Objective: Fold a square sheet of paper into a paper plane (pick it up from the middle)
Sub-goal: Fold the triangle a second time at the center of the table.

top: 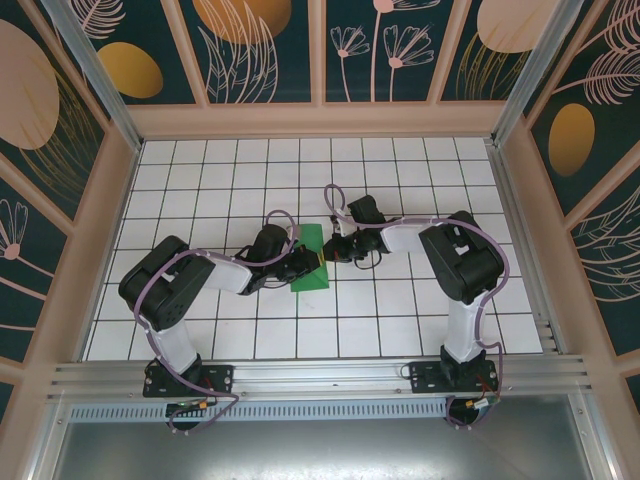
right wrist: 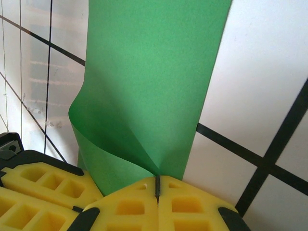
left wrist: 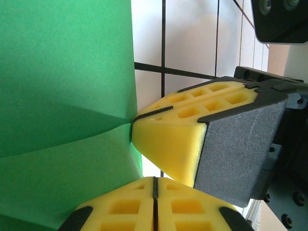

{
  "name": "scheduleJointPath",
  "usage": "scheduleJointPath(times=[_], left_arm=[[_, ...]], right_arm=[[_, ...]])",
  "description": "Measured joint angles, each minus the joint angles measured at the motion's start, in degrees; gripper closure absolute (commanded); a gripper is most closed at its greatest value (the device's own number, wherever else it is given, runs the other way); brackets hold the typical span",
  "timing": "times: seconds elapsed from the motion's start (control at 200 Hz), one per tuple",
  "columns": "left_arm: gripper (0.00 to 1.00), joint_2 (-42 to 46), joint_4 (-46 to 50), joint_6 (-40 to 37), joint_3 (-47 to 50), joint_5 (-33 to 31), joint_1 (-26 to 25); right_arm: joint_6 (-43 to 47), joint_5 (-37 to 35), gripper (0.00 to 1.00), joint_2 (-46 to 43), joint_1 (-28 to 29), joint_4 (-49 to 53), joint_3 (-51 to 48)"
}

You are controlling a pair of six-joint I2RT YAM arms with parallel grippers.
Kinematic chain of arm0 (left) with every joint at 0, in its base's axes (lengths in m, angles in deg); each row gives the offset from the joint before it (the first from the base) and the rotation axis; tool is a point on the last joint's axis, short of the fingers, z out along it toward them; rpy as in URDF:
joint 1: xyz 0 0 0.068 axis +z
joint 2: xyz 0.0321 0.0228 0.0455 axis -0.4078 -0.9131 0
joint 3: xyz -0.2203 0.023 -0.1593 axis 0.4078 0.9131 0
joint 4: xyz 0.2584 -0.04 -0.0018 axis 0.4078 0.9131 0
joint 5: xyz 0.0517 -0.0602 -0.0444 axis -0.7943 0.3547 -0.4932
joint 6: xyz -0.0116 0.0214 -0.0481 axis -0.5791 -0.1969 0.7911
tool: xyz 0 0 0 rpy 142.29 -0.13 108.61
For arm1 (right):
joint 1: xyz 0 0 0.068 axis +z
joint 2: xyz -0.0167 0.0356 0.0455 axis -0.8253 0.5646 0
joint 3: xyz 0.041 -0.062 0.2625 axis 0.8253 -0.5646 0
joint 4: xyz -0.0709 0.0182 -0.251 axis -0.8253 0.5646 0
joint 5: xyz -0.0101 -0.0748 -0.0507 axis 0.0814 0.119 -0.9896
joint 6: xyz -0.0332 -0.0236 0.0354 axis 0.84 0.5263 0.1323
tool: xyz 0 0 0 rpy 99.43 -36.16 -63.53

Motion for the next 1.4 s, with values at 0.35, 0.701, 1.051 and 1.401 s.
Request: scheduleJointPath(times=[0.35,0.701,1.051,1.401], left_arm=[[0.9,0.0,0.02,0.0,0.0,0.0,0.0],[0.89,0.24,0.22,0.0,0.0,-0.2,0.0],[0.9,2.97,2.36,0.02,-0.46,-3.43,0.0],[0.9,1.33,4.02,0.02,-1.36,-3.69,0.0]], right_arm=[[0.0,-0.87,1.0,-3.02,0.0,0.0,-0.02],[0.02,-0.9,1.0,-2.73,0.0,0.07,-0.02],[0.04,-0.87,1.0,-1.73,0.0,0.17,0.0],[0.28,-0.87,1.0,-0.92,0.0,0.42,1.33]])
